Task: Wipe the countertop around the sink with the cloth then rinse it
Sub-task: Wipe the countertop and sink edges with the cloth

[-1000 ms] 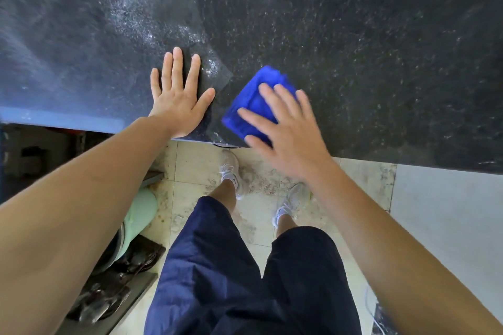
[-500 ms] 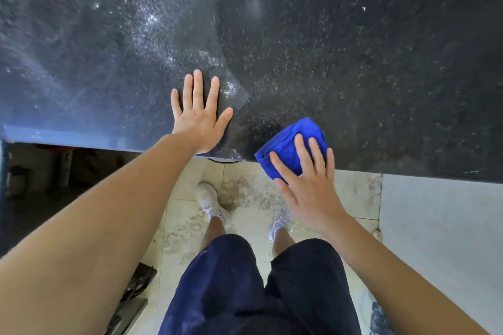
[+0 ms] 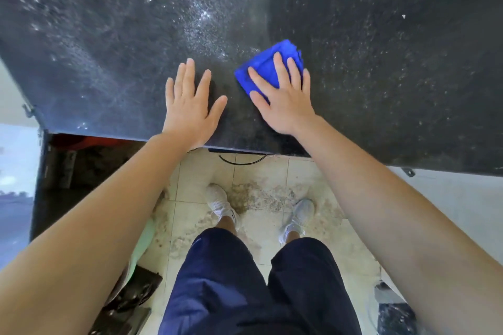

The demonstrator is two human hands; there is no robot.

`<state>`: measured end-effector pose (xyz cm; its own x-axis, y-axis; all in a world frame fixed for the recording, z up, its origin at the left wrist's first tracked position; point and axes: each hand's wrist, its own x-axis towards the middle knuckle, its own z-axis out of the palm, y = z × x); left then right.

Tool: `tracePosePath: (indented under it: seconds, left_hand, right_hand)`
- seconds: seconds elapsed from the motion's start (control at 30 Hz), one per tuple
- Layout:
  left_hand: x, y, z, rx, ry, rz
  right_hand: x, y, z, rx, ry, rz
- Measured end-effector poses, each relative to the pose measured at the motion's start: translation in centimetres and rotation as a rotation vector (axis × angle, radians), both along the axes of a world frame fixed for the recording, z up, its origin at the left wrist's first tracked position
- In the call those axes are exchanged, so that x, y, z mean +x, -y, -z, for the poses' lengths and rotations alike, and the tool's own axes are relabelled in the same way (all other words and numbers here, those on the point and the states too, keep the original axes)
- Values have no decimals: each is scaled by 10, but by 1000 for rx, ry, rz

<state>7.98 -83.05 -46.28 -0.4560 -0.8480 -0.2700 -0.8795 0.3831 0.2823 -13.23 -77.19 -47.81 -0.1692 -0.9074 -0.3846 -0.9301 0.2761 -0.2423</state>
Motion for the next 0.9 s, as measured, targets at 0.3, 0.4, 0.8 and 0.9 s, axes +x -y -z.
tracePosePath:
  seconds: [0.3, 0.4, 0.8, 0.9]
  left_hand:
    - [16, 22, 5, 75, 96, -48]
    - [7, 38, 7, 88, 120, -34]
    - [-13, 71, 19, 208, 243, -68]
    - [-14, 71, 18, 224, 256, -79]
  right_hand:
    - [29, 15, -1, -54, -49, 127]
    - [34, -64, 1, -66, -90, 100]
    - [-13, 10, -10, 103, -52, 31]
    - [-36, 105, -6, 79, -65, 13]
